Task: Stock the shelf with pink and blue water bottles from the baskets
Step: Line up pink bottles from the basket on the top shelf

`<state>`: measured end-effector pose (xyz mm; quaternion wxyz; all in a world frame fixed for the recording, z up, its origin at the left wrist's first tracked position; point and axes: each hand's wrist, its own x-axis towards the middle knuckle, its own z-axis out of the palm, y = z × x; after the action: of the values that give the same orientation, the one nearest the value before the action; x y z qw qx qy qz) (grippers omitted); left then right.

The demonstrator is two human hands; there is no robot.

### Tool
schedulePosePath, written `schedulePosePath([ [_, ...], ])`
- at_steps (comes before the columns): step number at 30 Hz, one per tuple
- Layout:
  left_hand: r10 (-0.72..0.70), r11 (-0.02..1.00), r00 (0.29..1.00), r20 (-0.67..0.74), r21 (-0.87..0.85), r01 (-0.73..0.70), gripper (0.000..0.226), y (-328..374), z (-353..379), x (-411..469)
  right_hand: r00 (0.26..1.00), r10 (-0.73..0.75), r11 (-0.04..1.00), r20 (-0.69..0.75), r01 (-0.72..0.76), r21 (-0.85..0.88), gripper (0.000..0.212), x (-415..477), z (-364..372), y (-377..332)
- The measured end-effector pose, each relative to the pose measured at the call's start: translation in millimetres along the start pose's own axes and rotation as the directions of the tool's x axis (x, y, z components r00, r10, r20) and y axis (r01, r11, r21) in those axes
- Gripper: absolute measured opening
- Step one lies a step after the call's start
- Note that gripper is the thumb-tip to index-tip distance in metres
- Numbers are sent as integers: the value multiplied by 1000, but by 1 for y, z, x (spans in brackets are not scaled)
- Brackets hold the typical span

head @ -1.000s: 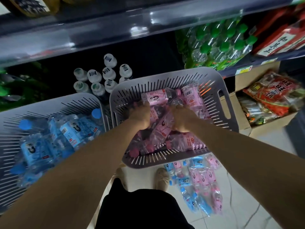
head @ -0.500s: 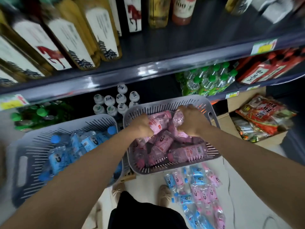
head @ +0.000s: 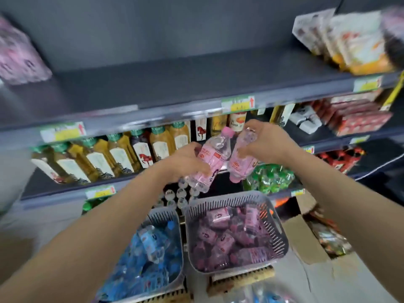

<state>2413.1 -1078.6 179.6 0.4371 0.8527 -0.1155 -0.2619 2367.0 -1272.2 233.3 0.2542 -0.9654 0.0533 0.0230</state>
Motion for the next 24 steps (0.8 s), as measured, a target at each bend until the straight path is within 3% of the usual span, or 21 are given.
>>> schedulePosePath([
  [4,97,978,987,-131,-171,-119,44,34,-49,-36,980,0,976,-200,43,215,45,-8,-53,-40],
  [8,101,933,955,-278,-306,-188,49,45,-99,-58,959,90,833,-270,77,548,43,6,-70,-75],
  [11,104,911,930,-353,-342,-231,46,43,-133,-70,975,182,571,-125,-1,821,42,28,-58,-103],
  [13,88,887,912,-401,-385,-255,41,36,-154,-74,980,200,372,20,-95,923,30,42,-44,-122],
  [16,51,865,883,-467,-420,-273,35,22,-186,-76,971,58,-4,231,-231,973,18,59,-17,-155],
  [18,32,853,863,-504,-437,-286,34,12,-206,-76,960,-31,-213,278,-278,937,22,70,2,-180],
  [20,15,845,847,-531,-447,-295,36,2,-226,-75,954,-93,-326,285,-300,897,32,81,18,-204],
  [24,-13,842,838,-546,-458,-286,34,-21,-261,-70,962,-139,-384,235,-271,883,34,108,43,-240],
])
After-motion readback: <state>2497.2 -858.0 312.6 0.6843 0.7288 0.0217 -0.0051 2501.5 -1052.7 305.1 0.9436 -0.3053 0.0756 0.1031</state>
